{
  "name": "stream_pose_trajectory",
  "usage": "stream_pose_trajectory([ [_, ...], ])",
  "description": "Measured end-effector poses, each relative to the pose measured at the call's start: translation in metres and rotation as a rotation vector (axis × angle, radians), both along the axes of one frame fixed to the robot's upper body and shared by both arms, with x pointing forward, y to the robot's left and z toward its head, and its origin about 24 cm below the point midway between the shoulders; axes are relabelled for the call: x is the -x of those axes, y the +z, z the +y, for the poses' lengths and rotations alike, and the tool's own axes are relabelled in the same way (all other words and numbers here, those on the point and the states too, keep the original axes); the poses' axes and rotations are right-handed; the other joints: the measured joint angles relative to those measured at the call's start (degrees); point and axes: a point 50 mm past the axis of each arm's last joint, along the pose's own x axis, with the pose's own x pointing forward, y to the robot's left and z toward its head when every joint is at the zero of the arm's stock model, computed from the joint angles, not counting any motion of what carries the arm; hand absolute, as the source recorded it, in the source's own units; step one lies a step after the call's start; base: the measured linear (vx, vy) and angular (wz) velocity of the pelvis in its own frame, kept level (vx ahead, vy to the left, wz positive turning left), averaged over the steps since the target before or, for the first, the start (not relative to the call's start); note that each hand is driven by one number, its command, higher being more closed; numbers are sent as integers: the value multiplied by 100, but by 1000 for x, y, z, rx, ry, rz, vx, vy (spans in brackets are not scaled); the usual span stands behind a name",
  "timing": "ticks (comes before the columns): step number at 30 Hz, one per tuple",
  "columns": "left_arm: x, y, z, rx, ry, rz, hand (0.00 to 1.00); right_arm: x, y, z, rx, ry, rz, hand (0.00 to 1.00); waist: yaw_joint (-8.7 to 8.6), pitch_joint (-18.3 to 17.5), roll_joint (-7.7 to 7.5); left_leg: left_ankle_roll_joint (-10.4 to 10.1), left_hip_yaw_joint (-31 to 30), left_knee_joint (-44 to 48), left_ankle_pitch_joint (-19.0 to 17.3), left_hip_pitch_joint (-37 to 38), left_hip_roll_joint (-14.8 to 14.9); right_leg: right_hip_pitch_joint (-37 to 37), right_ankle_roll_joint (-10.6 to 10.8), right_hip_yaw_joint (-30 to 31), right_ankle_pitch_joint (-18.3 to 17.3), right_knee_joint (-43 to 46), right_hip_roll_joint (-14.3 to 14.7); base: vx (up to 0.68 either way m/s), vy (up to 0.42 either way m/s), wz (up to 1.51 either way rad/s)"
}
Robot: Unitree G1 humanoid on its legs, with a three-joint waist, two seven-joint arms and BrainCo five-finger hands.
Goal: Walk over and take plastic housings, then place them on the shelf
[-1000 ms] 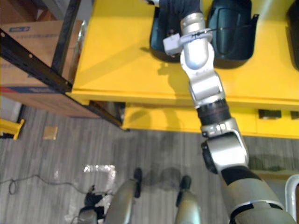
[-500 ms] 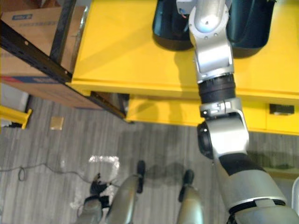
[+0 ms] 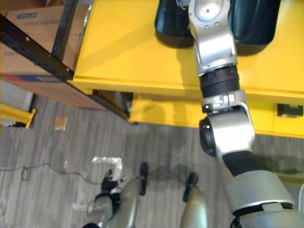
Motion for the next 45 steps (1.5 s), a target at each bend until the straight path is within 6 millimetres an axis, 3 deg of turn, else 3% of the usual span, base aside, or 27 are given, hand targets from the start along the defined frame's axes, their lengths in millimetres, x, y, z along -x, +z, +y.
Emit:
stream_pose_trajectory([
  [6, -5, 3, -5, 12, -4, -16, 0, -6, -2, 14, 40, 27, 49, 0, 25, 1, 3, -6, -36, 106, -5, -179, 4, -116, -45, -77, -130, 123, -25, -62, -11, 6],
  [12, -5, 3, -4, 29, 10, -17, 0, -16, -10, 9, 38, 0, 119, 0, 28, 1, 4, -20, -31, 90, 10, -205, 1, -175, -49, -85, -132, 169, -40, -12, -2, -1],
  [16, -6, 4, -6, 22, -13, -19, 0, -21, -13, -2, 29, -42, 154, 0, 30, 0, 5, -21, -56, 8, 66, -199, -41, -179, -48, -137, -131, 167, -87, 42, -11, 8],
  [22, -6, 4, -9, 25, -31, -20, 0, -24, -11, -37, -40, -145, 188, 0, 40, -7, 16, -11, -102, -147, 160, -179, -138, -168, -24, -217, -116, 133, -183, 52, -7, 10],
  [28, -7, 4, -15, 23, -59, -20, 0, -23, -8, -60, -80, -210, 185, 0, 36, -27, 49, -15, -54, -414, 308, -124, -166, -162, 5, -214, -48, -51, -195, 25, 0, 0],
  [38, -9, 6, -27, 32, -109, -29, 0, -31, -22, -69, -78, -255, 254, 0, 29, -121, 201, -20, 104, -915, 512, 152, -133, -72, 3, -90, 187, -437, -106, 32, -1, -8],
  [45, -10, 6, -33, 32, -146, -34, 0, -46, -53, -76, -43, -255, 379, 0, 49, -121, 201, -11, 105, -939, 529, 155, -132, -61, 11, -78, 216, -506, -93, 32, 5, -1],
])
